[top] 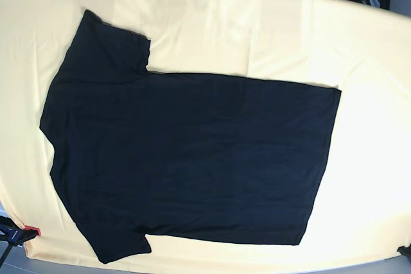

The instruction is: Fold the T-shirt properly

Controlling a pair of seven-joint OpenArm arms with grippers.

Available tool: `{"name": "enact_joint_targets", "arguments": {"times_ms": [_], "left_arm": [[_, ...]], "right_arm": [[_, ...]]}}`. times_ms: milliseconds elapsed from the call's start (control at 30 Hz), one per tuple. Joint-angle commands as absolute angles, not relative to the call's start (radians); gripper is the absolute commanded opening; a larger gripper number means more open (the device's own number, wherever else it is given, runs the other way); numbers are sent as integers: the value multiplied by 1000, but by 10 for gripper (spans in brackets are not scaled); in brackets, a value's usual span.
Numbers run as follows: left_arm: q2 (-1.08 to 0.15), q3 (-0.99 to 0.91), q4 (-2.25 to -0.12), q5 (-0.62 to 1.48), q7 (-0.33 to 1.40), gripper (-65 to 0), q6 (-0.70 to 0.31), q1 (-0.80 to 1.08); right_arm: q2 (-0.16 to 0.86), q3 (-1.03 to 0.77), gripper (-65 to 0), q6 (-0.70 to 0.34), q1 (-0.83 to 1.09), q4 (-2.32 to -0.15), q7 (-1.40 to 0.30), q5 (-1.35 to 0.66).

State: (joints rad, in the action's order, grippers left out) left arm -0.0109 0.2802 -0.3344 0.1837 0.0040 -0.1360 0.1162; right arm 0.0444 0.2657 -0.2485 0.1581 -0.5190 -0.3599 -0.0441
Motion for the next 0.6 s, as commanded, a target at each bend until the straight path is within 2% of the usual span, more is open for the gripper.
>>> {"name": "enact_joint_targets", "arguments": {"times_ms": [0, 567], "left_arm": [[-5, 281, -341, 184, 1, -650, -142, 117], [-5, 281, -341, 184, 1, -650, -142, 119]], "right_arm": [[44, 264, -650, -264, 152, -535, -360, -44], [44, 264, -650, -236, 152, -535, -360, -44]]}}
